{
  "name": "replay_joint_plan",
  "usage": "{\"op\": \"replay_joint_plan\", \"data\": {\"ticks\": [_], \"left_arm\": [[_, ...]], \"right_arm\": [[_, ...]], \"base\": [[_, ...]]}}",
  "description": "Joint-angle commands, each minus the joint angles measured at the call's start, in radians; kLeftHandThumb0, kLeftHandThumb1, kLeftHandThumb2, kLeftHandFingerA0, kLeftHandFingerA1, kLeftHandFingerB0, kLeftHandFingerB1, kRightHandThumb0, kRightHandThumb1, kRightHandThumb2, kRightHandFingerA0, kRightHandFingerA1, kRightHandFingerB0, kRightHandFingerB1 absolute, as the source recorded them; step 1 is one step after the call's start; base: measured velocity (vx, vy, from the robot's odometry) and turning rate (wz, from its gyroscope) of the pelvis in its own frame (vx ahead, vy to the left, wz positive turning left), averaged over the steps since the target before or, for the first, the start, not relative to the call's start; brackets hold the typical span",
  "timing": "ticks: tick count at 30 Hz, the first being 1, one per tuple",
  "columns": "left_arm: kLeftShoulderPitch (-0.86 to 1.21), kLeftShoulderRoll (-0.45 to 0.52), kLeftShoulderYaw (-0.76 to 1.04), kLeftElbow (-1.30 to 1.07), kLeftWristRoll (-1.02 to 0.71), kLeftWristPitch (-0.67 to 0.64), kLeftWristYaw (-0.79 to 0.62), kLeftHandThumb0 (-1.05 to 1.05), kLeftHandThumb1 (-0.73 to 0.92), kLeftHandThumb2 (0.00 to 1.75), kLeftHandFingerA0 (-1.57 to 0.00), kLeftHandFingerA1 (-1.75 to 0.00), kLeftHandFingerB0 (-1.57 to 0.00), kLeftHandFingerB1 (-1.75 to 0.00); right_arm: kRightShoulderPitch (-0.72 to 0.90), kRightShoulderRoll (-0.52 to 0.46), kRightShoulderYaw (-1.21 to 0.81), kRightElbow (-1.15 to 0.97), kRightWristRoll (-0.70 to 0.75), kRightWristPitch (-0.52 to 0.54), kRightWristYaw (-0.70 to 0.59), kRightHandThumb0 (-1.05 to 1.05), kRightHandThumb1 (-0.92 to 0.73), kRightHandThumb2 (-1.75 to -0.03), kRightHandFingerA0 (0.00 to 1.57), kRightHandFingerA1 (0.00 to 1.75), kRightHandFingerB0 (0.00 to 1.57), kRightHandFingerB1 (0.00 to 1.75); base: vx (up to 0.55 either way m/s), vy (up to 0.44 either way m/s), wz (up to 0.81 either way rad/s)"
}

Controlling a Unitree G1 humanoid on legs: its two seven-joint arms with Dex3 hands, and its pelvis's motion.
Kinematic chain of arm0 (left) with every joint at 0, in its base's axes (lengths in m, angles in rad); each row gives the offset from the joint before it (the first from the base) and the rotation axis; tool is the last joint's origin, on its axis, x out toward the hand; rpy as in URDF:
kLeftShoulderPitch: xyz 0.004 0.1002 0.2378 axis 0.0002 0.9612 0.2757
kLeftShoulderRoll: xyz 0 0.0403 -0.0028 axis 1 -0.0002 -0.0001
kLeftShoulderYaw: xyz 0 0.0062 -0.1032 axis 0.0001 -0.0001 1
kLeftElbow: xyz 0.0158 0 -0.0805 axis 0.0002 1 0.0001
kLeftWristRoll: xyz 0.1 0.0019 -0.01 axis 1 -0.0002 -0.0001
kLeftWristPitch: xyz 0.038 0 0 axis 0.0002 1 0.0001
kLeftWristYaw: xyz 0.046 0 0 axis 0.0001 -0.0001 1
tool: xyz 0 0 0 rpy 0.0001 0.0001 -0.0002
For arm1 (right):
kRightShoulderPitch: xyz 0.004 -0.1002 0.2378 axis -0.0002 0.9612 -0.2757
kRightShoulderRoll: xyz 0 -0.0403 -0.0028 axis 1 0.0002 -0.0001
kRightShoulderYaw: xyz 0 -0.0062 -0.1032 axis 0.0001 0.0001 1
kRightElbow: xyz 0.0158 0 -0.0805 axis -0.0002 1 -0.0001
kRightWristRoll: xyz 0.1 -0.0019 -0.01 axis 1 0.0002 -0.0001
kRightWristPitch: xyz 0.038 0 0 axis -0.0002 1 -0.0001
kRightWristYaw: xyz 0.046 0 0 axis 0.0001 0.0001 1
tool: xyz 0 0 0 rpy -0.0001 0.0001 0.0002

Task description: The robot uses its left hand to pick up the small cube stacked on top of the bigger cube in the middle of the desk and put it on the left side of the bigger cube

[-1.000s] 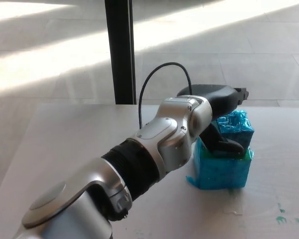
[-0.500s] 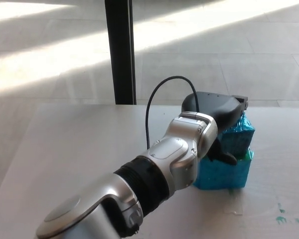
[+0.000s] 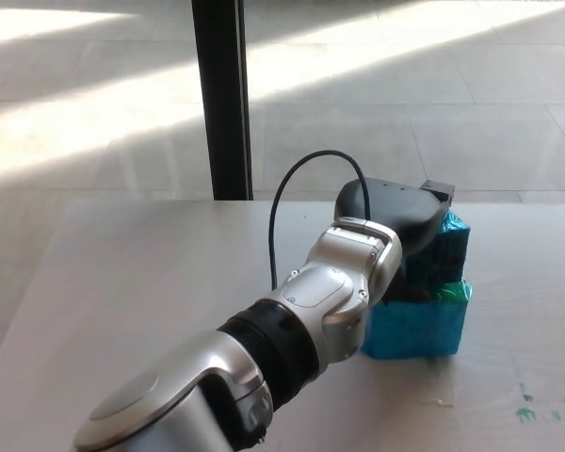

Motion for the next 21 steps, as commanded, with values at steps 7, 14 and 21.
{"op": "replay_joint_plan", "data": {"ticks": [7,14,21], "left_arm": [[0.115,-0.015,0.109,0.04,0.0,-0.09,0.176,-0.38,0.7,0.61,-0.84,-1.0,-0.71,-0.61],[0.132,-0.057,0.167,0.064,-0.008,-0.103,0.188,-0.39,0.57,0.57,-0.8,-1.08,-0.88,-0.59],[0.148,-0.067,0.161,0.08,0.012,-0.113,0.206,-0.27,0.81,0.69,-0.79,-1.75,-0.63,-1.35]], "right_arm": [[-0.013,-0.005,0.01,0.021,-0.009,-0.061,-0.046,-0.6,-0.78,-0.63,0.48,0.75,0.45,0.43],[-0.026,-0.001,-0.002,0.024,0.008,-0.055,-0.042,-0.58,-0.8,-0.64,0.52,0.82,0.58,0.46],[-0.026,0.002,-0.004,0.023,0.009,-0.066,-0.035,-0.55,-0.84,-0.65,0.5,0.74,0.59,0.48]], "base": [[0.0,0.0,0.0],[0.0,0.0,0.0],[0.0,0.0,0.0]]}}
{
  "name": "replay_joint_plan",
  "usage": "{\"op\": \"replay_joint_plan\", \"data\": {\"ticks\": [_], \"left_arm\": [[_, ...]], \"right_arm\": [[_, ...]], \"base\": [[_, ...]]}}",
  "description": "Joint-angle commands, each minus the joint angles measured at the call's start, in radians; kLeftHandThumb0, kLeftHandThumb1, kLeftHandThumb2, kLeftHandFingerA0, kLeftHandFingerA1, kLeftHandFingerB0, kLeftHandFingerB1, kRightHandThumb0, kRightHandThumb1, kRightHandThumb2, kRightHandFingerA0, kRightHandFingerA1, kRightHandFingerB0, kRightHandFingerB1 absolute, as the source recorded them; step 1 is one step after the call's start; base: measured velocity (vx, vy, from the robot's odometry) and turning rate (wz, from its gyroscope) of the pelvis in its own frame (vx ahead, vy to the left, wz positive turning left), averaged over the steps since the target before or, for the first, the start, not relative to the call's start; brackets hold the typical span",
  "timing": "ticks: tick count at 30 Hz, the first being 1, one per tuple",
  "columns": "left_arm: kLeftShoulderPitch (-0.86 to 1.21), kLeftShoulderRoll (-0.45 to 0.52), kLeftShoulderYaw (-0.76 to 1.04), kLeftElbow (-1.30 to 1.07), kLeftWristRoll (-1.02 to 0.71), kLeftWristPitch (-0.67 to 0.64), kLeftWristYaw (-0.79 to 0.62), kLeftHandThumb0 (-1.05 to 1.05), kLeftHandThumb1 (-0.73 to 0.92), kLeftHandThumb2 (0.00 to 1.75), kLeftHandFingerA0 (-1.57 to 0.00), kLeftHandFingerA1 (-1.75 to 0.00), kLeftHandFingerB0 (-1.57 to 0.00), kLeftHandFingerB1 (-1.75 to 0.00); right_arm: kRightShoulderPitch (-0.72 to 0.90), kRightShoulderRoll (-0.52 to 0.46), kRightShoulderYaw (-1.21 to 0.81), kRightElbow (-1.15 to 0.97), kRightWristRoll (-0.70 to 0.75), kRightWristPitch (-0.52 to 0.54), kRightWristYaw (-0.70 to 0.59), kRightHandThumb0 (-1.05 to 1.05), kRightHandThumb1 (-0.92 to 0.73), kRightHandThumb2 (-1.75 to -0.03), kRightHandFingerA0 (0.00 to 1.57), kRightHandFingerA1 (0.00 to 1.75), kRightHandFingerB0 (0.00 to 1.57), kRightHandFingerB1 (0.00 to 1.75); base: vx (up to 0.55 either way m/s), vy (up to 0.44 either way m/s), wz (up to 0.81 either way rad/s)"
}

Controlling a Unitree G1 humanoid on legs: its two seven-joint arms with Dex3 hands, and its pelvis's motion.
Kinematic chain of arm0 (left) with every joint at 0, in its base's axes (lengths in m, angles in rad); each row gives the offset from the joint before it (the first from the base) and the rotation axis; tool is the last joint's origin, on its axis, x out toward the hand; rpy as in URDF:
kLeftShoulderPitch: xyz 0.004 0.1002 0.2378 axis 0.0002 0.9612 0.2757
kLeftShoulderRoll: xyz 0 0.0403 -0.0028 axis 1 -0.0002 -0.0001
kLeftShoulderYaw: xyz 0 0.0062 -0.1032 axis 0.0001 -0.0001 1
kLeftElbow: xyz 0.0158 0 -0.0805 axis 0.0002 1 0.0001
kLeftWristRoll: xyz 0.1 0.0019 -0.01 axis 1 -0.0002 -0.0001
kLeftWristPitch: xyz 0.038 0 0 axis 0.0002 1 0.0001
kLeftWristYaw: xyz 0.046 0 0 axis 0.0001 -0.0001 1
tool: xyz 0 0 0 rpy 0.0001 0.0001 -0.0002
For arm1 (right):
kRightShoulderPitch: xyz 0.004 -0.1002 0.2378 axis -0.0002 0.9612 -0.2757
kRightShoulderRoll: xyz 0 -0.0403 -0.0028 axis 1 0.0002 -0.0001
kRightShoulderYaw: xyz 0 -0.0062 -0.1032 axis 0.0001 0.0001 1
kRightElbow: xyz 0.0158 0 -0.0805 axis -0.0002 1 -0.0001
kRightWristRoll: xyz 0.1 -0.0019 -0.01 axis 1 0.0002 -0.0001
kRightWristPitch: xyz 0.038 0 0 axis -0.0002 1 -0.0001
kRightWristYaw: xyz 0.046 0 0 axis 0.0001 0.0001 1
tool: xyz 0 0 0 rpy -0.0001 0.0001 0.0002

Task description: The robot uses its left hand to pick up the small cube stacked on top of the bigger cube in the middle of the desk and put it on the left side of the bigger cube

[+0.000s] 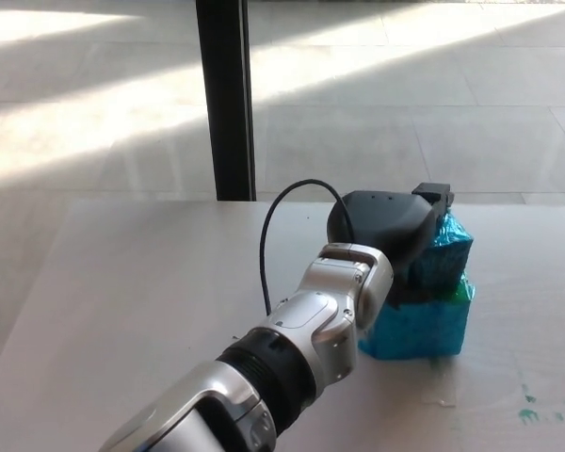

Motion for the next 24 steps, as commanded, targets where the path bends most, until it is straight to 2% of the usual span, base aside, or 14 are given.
{"op": "replay_joint_plan", "data": {"ticks": [1,2,4,5,7,10,13,15,16,17,19,20,21,24], "left_arm": [[0.047,-0.009,-0.002,0.047,0.001,0.0,-0.034,-0.27,0.81,0.69,-0.79,-1.75,-0.63,-1.35],[0.045,-0.014,0.0,0.058,0.001,0.006,-0.031,-0.24,0.79,0.76,-0.78,-1.75,-0.65,-1.43],[0.035,-0.021,0.006,0.077,0.002,0.023,-0.036,-0.28,0.81,0.69,-0.72,-1.72,-0.62,-1.3],[0.034,-0.016,0.01,0.081,0.0,0.014,-0.033,-0.27,0.75,0.74,-0.74,-1.71,-0.63,-1.42],[0.037,-0.006,0.018,0.084,-0.003,-0.008,-0.014,-0.26,0.72,0.75,-0.71,-1.69,-0.62,-1.37],[0.033,-0.001,0.036,0.088,-0.008,-0.029,0.002,-0.27,0.76,0.71,-0.71,-1.72,-0.62,-1.48],[0.015,0.008,0.046,0.101,-0.006,-0.051,0.017,-0.29,0.79,0.67,-0.71,-1.61,-0.61,-1.22],[0.0,0.013,0.054,0.106,-0.009,-0.054,0.012,-0.27,0.77,0.67,-0.72,-1.6,-0.63,-1.17],[0.002,0.018,0.062,0.103,-0.012,-0.079,0.034,-0.22,0.72,0.63,-0.8,-1.72,-0.63,-1.32],[-0.002,0.025,0.073,0.099,-0.019,-0.088,0.041,-0.3,0.66,0.69,-0.68,-1.5,-0.7,-1.24],[-0.01,0.028,0.089,0.098,-0.025,-0.089,0.037,-0.3,0.66,0.69,-0.68,-1.5,-0.7,-1.24],[-0.01,0.03,0.113,0.092,-0.042,-0.1,0.052,-0.27,0.68,0.69,-0.73,-1.6,-0.65,-1.33],[-0.023,0.035,0.155,0.08,-0.073,-0.104,0.056,-0.24,0.59,0.83,-0.75,-1.75,-0.63,-1.64],[-0.049,0.047,0.216,0.064,-0.098,-0.118,0.045,-0.26,0.75,0.77,-0.78,-1.61,-0.68,-1.04]], "right_arm": [[0.001,0.001,-0.008,0.005,0.014,-0.021,-0.005,-0.55,-0.84,-0.65,0.5,0.74,0.59,0.48],[0.002,0.001,-0.008,0.001,0.01,-0.031,-0.02,-0.55,-0.85,-0.66,0.52,0.76,0.6,0.47],[-0.003,0.001,-0.008,-0.001,0.01,-0.025,-0.027,-0.54,-0.86,-0.66,0.52,0.74,0.59,0.46],[-0.005,0.001,-0.009,-0.001,0.01,-0.025,-0.028,-0.54,-0.86,-0.66,0.51,0.74,0.6,0.48],[-0.006,0.001,-0.01,-0.001,0.012,-0.029,-0.027,-0.54,-0.86,-0.66,0.51,0.74,0.6,0.48],[-0.003,0.001,-0.012,-0.001,0.014,-0.025,-0.027,-0.55,-0.86,-0.66,0.51,0.73,0.59,0.47],[-0.005,0.0,-0.007,0.007,0.007,-0.023,-0.036,-0.55,-0.86,-0.66,0.52,0.69,0.59,0.48],[-0.013,0.004,-0.017,0.016,0.019,-0.013,-0.031,-0.55,-0.85,-0.65,0.52,0.71,0.6,0.48],[-0.014,0.002,-0.016,0.02,0.018,-0.011,-0.033,-0.55,-0.85,-0.65,0.53,0.7,0.6,0.48],[-0.014,0.0,-0.015,0.022,0.015,-0.013,-0.034,-0.56,-0.85,-0.65,0.53,0.7,0.59,0.48],[-0.012,-0.004,-0.014,0.023,0.013,-0.016,-0.033,-0.56,-0.85,-0.65,0.53,0.7,0.59,0.48],[-0.011,-0.002,-0.012,0.018,0.01,-0.008,-0.044,-0.56,-0.85,-0.65,0.54,0.68,0.59,0.47],[-0.018,-0.003,-0.011,0.023,0.009,-0.003,-0.047,-0.56,-0.86,-0.65,0.53,0.69,0.59,0.48],[-0.013,-0.001,-0.012,0.009,0.013,0.008,-0.046,-0.56,-0.85,-0.65,0.52,0.69,0.59,0.49]], "base": [[0.0,0.0,0.0],[0.0,0.0,0.0],[0.0,0.0,0.0],[0.0,0.0,0.0],[0.0,0.0,0.0],[0.0,0.0,0.0],[0.0,0.0,0.0],[0.0,0.0,0.0],[0.0,0.0,0.0],[0.0,0.0,0.0],[0.0,0.0,0.0],[0.0,0.0,0.0],[0.0,0.0,0.0],[0.0,0.0,0.0]]}}
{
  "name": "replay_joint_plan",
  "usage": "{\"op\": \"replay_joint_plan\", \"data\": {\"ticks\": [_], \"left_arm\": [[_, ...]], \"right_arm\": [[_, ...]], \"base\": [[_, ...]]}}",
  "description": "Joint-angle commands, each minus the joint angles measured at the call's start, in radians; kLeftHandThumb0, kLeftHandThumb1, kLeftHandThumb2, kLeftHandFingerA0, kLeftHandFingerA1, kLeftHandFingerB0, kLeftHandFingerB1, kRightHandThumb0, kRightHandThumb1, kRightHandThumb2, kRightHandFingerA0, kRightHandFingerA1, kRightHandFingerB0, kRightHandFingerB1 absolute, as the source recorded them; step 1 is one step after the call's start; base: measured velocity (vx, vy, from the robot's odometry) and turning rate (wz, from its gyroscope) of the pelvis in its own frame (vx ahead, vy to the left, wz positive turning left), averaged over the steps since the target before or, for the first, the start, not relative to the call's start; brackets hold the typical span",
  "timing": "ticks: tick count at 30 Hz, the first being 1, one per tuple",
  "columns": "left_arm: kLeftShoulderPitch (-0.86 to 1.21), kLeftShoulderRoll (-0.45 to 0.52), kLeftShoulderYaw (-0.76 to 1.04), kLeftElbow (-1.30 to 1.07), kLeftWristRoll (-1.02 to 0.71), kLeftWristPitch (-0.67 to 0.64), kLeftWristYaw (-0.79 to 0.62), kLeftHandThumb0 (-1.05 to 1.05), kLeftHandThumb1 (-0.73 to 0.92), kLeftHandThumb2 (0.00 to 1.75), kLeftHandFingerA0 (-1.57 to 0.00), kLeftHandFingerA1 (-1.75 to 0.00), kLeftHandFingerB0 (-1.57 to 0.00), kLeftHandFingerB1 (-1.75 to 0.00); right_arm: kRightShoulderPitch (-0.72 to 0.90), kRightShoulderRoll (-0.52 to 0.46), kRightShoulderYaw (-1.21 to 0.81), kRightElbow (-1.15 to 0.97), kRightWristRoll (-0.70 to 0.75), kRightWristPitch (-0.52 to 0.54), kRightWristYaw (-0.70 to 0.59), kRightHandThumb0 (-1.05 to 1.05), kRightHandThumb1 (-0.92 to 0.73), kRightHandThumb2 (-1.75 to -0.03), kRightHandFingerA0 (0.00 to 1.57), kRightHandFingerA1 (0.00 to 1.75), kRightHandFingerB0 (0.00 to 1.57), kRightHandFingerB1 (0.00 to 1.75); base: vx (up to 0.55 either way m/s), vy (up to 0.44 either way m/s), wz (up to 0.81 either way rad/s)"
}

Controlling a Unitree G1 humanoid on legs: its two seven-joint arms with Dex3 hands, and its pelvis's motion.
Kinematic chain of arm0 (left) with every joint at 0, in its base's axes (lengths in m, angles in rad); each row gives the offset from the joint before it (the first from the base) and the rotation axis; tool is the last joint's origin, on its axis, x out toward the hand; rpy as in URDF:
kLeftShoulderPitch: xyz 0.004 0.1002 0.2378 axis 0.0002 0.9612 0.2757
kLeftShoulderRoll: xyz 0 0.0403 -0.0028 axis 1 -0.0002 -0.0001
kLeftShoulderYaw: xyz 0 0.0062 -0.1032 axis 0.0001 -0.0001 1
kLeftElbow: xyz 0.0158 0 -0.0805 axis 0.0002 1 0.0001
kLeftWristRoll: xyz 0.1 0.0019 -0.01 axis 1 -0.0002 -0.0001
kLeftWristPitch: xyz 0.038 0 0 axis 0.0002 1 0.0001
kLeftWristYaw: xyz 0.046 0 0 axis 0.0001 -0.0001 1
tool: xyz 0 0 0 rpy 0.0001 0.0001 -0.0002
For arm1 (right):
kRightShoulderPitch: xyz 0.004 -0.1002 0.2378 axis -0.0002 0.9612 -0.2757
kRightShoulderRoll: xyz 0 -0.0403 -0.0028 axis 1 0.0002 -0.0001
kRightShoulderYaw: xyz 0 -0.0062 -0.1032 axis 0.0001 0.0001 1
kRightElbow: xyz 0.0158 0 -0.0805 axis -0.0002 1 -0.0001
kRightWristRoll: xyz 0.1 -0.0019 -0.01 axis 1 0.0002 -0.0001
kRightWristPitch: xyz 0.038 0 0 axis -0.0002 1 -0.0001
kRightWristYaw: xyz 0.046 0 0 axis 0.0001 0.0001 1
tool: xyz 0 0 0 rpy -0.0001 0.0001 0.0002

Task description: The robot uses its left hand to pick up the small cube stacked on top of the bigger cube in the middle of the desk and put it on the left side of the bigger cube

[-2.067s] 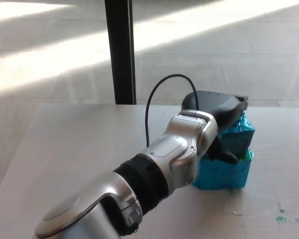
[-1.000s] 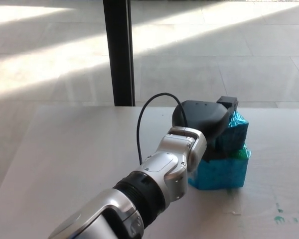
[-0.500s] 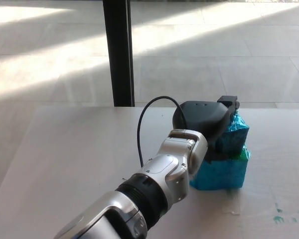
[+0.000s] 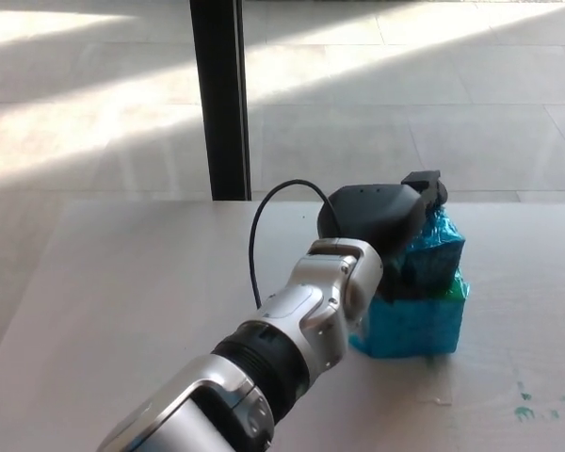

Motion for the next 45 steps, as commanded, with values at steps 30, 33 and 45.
{"op": "replay_joint_plan", "data": {"ticks": [30,33,45], "left_arm": [[0.153,0.323,0.069,-0.279,-0.035,-0.037,-0.166,-0.14,0.67,0.71,-0.88,-1.75,-0.64,-1.46],[0.196,0.36,0.075,-0.344,-0.047,0.0,-0.207,-0.17,0.66,0.67,-0.89,-1.75,-0.63,-1.46],[0.479,0.437,0.084,-0.59,-0.046,0.002,-0.216,-0.23,0.64,0.71,-0.79,-1.68,-0.72,-1.45]], "right_arm": [[0.0,-0.017,-0.008,-0.002,0.015,0.027,-0.008,-0.57,-0.83,-0.65,0.53,0.67,0.59,0.48],[-0.007,-0.024,-0.004,0.005,0.008,0.02,-0.01,-0.58,-0.83,-0.64,0.53,0.7,0.58,0.48],[-0.005,-0.033,0.003,-0.019,-0.001,0.026,-0.013,-0.58,-0.85,-0.65,0.5,0.64,0.55,0.47]], "base": [[0.0,0.0,0.0],[0.0,0.0,0.0],[0.0,0.0,0.0]]}}
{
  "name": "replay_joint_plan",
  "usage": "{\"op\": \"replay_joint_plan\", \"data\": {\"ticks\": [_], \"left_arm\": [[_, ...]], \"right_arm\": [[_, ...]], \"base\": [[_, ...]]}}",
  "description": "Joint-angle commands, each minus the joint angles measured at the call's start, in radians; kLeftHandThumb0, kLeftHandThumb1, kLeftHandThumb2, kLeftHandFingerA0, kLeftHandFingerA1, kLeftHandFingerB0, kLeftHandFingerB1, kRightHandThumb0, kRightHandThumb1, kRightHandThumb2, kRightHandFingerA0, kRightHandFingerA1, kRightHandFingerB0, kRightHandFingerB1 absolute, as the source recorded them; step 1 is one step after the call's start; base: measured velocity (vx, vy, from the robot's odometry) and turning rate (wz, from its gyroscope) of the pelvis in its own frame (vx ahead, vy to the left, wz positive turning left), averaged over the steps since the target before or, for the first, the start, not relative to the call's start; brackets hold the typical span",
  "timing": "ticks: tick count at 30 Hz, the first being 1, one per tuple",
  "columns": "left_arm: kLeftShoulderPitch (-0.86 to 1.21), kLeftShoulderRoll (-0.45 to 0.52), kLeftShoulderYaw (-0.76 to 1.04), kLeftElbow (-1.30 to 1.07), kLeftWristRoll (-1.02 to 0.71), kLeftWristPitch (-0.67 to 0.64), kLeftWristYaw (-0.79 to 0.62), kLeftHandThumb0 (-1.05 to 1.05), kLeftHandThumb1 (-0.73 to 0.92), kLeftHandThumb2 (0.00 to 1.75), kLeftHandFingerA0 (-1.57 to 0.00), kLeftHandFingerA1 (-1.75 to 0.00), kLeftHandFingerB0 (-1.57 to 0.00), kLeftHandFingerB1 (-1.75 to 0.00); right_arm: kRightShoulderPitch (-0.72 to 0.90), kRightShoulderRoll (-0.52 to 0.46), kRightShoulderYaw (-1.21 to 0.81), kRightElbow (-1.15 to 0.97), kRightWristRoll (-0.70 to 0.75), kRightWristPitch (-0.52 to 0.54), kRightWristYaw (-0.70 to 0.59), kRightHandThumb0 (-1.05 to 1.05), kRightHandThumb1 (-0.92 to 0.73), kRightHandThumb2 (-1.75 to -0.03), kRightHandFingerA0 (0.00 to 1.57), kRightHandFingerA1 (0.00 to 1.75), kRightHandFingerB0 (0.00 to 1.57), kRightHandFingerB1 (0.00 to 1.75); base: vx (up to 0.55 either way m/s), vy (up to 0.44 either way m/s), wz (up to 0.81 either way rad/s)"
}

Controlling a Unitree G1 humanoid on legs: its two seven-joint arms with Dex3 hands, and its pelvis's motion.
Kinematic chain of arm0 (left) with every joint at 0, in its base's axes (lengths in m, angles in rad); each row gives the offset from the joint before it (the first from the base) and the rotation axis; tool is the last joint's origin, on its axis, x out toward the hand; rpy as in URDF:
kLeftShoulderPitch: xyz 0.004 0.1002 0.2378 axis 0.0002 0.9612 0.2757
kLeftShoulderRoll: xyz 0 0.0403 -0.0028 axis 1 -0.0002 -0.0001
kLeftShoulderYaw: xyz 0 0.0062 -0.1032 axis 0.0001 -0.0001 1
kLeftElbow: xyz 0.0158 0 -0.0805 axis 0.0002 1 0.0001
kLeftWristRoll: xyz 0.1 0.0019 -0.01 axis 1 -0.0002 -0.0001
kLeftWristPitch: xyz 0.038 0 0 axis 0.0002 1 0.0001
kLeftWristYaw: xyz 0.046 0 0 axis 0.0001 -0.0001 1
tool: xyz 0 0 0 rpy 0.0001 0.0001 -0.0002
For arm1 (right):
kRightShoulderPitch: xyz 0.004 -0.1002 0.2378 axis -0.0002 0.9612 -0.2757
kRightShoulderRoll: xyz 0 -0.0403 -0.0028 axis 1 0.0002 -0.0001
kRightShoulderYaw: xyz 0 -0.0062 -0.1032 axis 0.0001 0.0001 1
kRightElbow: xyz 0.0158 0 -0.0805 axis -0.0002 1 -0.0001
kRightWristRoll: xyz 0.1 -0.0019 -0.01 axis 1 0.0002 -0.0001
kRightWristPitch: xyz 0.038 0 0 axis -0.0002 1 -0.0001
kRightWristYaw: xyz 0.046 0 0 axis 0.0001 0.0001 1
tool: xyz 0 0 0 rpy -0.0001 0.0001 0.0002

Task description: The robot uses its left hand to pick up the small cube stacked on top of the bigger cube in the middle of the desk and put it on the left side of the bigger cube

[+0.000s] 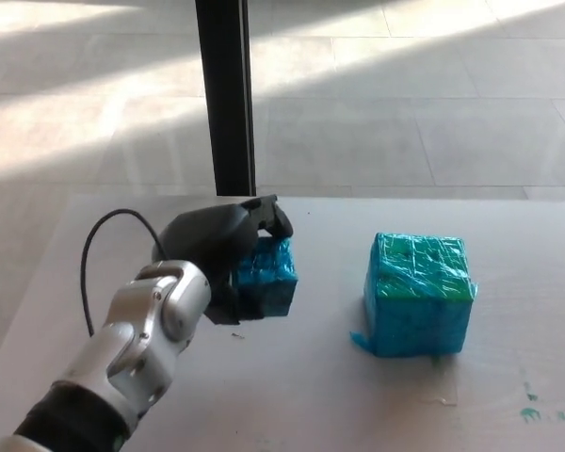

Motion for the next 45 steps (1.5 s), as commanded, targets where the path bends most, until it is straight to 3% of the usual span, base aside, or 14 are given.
{"op": "replay_joint_plan", "data": {"ticks": [1,3,7,8,12,18,19,20,21,23,24,28,29,45], "left_arm": [[0.098,-0.009,0.005,-0.047,0.007,0.012,0.02,-0.24,0.66,0.74,-0.78,-1.71,-0.7,-1.3],[0.121,-0.029,0.009,-0.04,-0.004,-0.003,0.031,-0.23,0.65,0.83,-0.76,-1.48,-0.73,-0.9],[0.149,-0.084,-0.005,-0.016,0.008,-0.005,0.069,-0.2,0.59,0.95,-0.74,-1.72,-0.67,-1.52],[0.156,-0.097,-0.008,-0.007,0.014,-0.001,0.084,-0.21,0.62,0.85,-0.79,-1.65,-0.71,-1.2],[0.162,-0.119,-0.033,0.035,0.047,-0.016,0.132,-0.26,0.68,0.66,-0.81,-1.7,-0.76,-1.03],[0.17,-0.113,-0.06,0.076,0.06,-0.049,0.177,-0.2,0.65,0.85,-0.83,-1.66,-0.79,-1.24],[0.163,-0.11,-0.071,0.084,0.07,-0.04,0.168,-0.28,0.71,0.71,-0.8,-1.52,-0.68,-0.75],[0.161,-0.109,-0.072,0.087,0.069,-0.042,0.169,-0.28,0.71,0.71,-0.8,-1.52,-0.68,-0.75],[0.142,-0.098,-0.098,0.081,0.093,0.003,0.108,-0.48,0.51,0.95,-0.7,-1.06,-0.3,-0.56],[0.124,-0.084,-0.119,0.069,0.098,0.049,0.029,-0.54,0.69,0.6,-0.45,-0.84,-0.23,-0.35],[0.102,-0.064,-0.152,0.049,0.128,0.094,-0.053,-0.87,0.56,0.94,-0.01,-0.43,0.0,-0.07],[0.079,-0.047,-0.183,0.026,0.143,0.154,-0.151,-1.0,0.62,0.98,0.0,-0.09,0.0,0.0],[0.068,-0.048,-0.187,0.03,0.141,0.167,-0.171,-0.88,0.71,0.62,0.0,0.0,0.0,0.0],[0.004,0.021,-0.103,-0.138,0.085,0.207,-0.298,-1.05,0.77,0.65,0.0,0.0,0.0,0.0]], "right_arm": [[-0.001,-0.032,0.001,-0.001,0.0,0.004,-0.002,-0.57,-0.83,-0.65,0.53,0.65,0.57,0.46],[-0.014,-0.03,0.004,0.006,-0.002,0.012,-0.006,-0.57,-0.84,-0.65,0.53,0.65,0.56,0.46],[0.0,-0.024,-0.001,-0.029,0.007,0.016,-0.005,-0.58,-0.84,-0.65,0.51,0.67,0.57,0.49],[0.002,-0.023,0.001,-0.035,0.005,0.016,-0.005,-0.58,-0.83,-0.65,0.52,0.65,0.57,0.48],[0.0,-0.023,0.003,-0.028,0.001,0.016,-0.009,-0.56,-0.83,-0.65,0.49,0.6,0.52,0.46],[-0.006,-0.021,0.004,-0.014,-0.002,0.022,-0.012,-0.57,-0.82,-0.64,0.5,0.61,0.54,0.45],[-0.005,-0.023,0.002,-0.015,0.002,0.02,-0.004,-0.59,-0.82,-0.64,0.49,0.65,0.56,0.47],[-0.005,-0.022,0.001,-0.014,0.003,0.019,-0.004,-0.59,-0.82,-0.64,0.49,0.65,0.56,0.47],[-0.007,-0.02,-0.002,-0.009,0.005,0.016,-0.01,-0.58,-0.81,-0.64,0.5,0.66,0.56,0.47],[-0.004,-0.02,0.003,-0.016,-0.003,0.013,-0.027,-0.56,-0.81,-0.64,0.5,0.66,0.56,0.46],[0.0,-0.017,-0.001,-0.024,0.0,0.014,-0.037,-0.55,-0.8,-0.64,0.48,0.67,0.54,0.45],[0.002,-0.012,-0.008,-0.027,0.008,0.014,-0.042,-0.55,-0.79,-0.64,0.46,0.68,0.51,0.44],[0.001,-0.017,-0.01,-0.029,0.01,0.013,-0.038,-0.56,-0.79,-0.64,0.45,0.65,0.5,0.43],[-0.008,-0.018,-0.019,-0.03,0.018,0.045,-0.038,-0.57,-0.75,-0.62,0.39,0.63,0.41,0.41]], "base": [[0.0,0.0,0.0],[0.0,0.0,0.0],[0.0,0.0,0.0],[0.0,0.0,0.0],[0.0,0.0,0.0],[0.0,0.0,0.0],[0.0,0.0,0.0],[0.0,0.0,0.0],[0.0,0.0,0.0],[0.0,0.0,0.0],[0.0,0.0,0.0],[0.0,0.0,0.0],[0.0,0.0,0.0],[0.0,0.0,0.0]]}}
